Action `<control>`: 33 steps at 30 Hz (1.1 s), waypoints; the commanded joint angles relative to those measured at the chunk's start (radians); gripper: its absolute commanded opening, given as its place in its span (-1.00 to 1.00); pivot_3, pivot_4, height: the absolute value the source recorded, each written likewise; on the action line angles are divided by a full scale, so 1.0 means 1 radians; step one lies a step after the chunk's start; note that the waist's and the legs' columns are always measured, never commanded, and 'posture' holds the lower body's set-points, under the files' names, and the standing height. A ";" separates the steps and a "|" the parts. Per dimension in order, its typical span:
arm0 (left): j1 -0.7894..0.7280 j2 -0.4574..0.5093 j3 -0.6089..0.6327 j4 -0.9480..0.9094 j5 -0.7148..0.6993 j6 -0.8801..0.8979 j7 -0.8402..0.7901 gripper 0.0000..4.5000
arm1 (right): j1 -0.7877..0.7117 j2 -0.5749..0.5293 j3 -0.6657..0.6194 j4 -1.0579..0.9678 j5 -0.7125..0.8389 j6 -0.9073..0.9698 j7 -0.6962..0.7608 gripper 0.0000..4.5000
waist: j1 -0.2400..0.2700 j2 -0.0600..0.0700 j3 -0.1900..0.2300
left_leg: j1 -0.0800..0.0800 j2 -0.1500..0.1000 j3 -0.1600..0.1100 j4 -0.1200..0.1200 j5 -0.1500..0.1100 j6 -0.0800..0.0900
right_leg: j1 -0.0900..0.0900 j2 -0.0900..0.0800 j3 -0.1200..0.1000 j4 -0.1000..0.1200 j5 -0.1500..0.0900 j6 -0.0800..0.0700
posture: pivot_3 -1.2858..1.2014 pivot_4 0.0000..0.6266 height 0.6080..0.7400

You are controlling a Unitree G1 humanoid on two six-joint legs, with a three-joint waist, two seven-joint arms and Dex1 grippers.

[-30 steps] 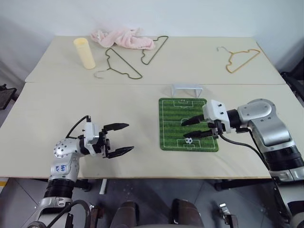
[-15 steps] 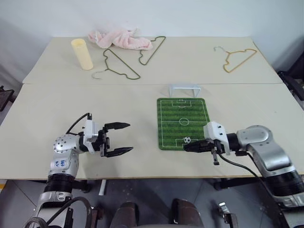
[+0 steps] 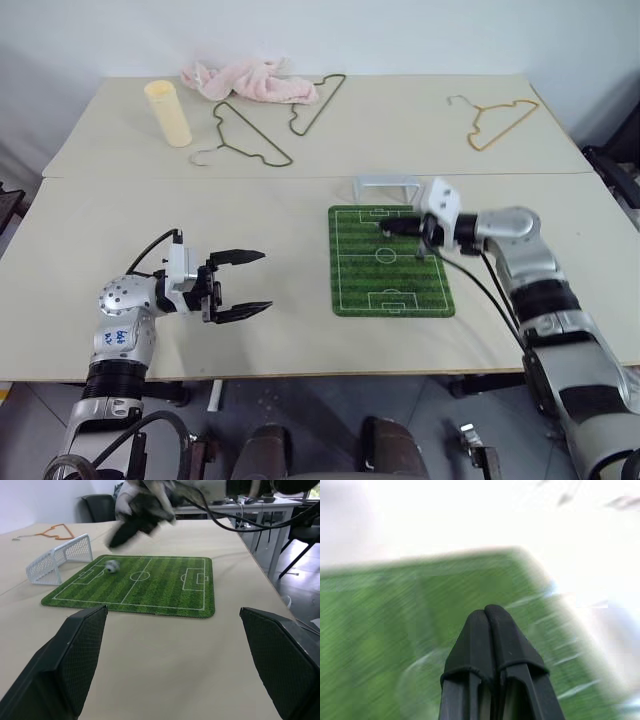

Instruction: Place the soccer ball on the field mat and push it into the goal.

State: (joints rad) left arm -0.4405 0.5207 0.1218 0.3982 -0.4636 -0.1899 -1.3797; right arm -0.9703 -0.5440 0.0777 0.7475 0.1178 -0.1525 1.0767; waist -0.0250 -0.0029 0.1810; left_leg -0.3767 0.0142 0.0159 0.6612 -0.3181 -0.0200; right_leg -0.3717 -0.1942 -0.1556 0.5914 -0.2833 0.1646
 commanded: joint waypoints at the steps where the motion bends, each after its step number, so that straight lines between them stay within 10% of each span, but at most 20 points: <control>1: -0.018 -0.005 0.018 0.009 0.009 -0.023 0.038 1.00 | 0.012 -0.043 -0.065 -0.079 0.043 0.003 0.004 -0.99 | 0.000 0.000 0.000 | 0.000 0.000 0.000 -0.001 0.000 0.000 | 0.000 0.000 0.000 0.000 0.000 0.000 | 0.03 -0.52 1.00; 11: -0.031 -0.013 0.093 0.049 0.026 0.025 0.294 1.00 | 0.358 -0.254 -0.208 -0.274 0.181 0.229 0.137 -0.76 | 0.005 0.000 0.000 | 0.000 0.000 0.002 -0.002 0.000 0.000 | -0.001 0.000 0.000 -0.001 0.000 0.000 | 0.03 -0.52 1.00; 22: 0.078 0.027 0.183 0.000 -0.031 0.060 0.334 1.00 | 0.481 -0.352 -0.333 0.003 0.240 0.032 0.344 0.90 | -0.005 0.000 0.000 | 0.005 0.001 0.008 -0.002 0.000 0.000 | 0.000 0.000 0.005 0.000 0.000 0.000 | 0.03 -0.52 1.00; 33: 0.138 0.041 0.220 -0.041 -0.064 0.140 0.337 1.00 | 0.453 -0.364 -0.382 0.168 0.238 -0.099 0.352 0.90 | -0.001 0.000 0.000 | 0.005 0.001 0.009 -0.001 0.000 0.000 | 0.000 0.000 0.005 0.000 0.000 0.000 | 0.03 -0.52 1.00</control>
State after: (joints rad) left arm -0.3082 0.5559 0.3175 0.3988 -0.5047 -0.0566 -1.0455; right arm -0.5131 -0.8826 -0.2738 0.9226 0.3414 -0.2363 1.4238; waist -0.0262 -0.0031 0.1811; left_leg -0.3715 0.0151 0.0245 0.6599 -0.3185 -0.0196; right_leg -0.3716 -0.1945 -0.1503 0.5914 -0.2832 0.1645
